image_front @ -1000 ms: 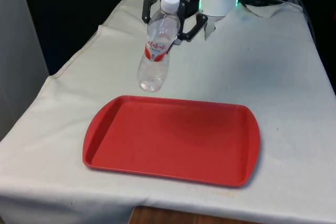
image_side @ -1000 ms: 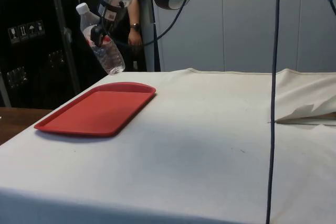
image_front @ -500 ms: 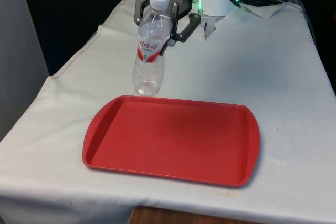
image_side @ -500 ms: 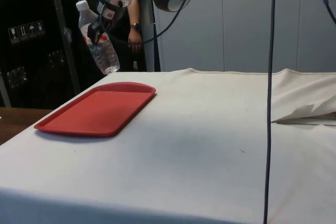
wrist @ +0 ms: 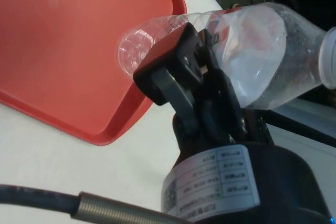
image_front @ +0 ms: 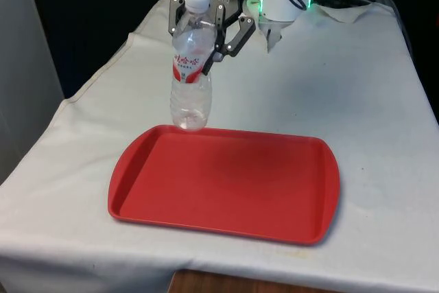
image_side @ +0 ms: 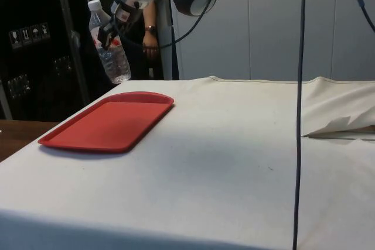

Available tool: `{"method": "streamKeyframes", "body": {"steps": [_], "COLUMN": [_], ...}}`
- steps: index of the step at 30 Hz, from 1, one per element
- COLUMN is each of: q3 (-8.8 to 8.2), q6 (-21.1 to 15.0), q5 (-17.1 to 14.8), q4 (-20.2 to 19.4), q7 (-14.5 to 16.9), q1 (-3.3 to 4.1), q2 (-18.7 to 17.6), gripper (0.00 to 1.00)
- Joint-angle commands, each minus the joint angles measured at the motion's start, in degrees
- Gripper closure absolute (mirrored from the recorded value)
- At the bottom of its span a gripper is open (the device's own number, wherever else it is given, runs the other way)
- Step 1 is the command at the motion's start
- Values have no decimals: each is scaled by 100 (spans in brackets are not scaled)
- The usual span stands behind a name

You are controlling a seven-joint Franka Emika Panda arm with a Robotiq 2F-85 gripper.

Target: Place the bottle upright on the tray.

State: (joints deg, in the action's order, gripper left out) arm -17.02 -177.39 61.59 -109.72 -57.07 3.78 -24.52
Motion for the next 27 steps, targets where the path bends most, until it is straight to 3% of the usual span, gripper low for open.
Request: {"method": "streamKeyframes", "body": {"steps": [1, 6, 7, 8, 15, 16, 17, 23, 24, 25, 27], "q3": [-92, -160, -63, -166, -206, -115, -218, -281, -160, -286, -292], "q6": [-155, -298, -183, -315, -453, -350, -476, -573, -464, -596, -613], "q5": [57, 57, 0, 57, 23, -23, 17, -29, -63, -29, -34], "q4": [120, 143, 6, 149, 178, 40, 183, 235, 69, 241, 252], "q7": [-126, -258, -149, -275, -413, -315, -424, -510, -395, -544, -579], "q1": [17, 34, 0, 34, 29, 0, 29, 52, 0, 46, 46], "q2": [-57, -166, -109, -189, -321, -275, -332, -407, -350, -424, -447], "gripper": [83, 83, 83, 83, 83, 83, 83, 83, 83, 83, 83]}}
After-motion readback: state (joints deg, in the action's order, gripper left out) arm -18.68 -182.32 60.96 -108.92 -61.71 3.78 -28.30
